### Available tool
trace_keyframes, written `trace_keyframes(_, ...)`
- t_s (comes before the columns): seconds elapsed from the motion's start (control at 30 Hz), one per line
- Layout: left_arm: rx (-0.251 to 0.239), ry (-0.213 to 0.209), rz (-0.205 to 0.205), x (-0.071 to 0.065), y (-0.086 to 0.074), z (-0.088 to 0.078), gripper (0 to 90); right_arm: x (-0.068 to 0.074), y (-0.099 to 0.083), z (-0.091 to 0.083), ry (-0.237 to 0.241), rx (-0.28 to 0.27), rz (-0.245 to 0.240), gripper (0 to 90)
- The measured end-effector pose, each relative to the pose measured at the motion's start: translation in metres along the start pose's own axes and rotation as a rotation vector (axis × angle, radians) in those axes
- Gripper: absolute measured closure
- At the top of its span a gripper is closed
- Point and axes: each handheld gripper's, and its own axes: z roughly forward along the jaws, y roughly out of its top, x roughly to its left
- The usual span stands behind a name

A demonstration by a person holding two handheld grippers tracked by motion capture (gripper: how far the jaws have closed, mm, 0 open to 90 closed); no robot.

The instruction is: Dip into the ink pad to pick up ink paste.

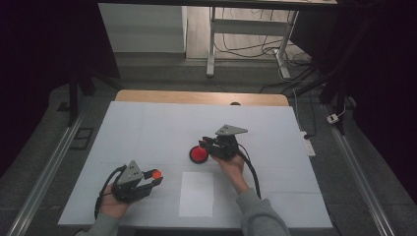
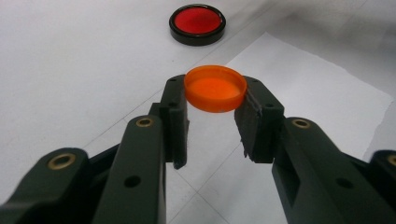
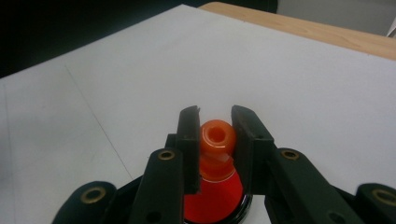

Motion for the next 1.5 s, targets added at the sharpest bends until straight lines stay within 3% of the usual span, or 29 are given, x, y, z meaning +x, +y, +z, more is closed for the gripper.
trace_keyframes(0.37, -0.002, 0.000, 0.002, 0.000, 0.000, -0.001, 64.6, 0.003, -0.006, 0.010, -0.016, 0.069, -0.033, 72.6)
trace_keyframes(1.5, -0.002, -0.003, 0.000, 0.000, 0.000, -0.001, 64.6, 0.004, -0.012, 0.023, -0.024, 0.132, -0.030, 72.7)
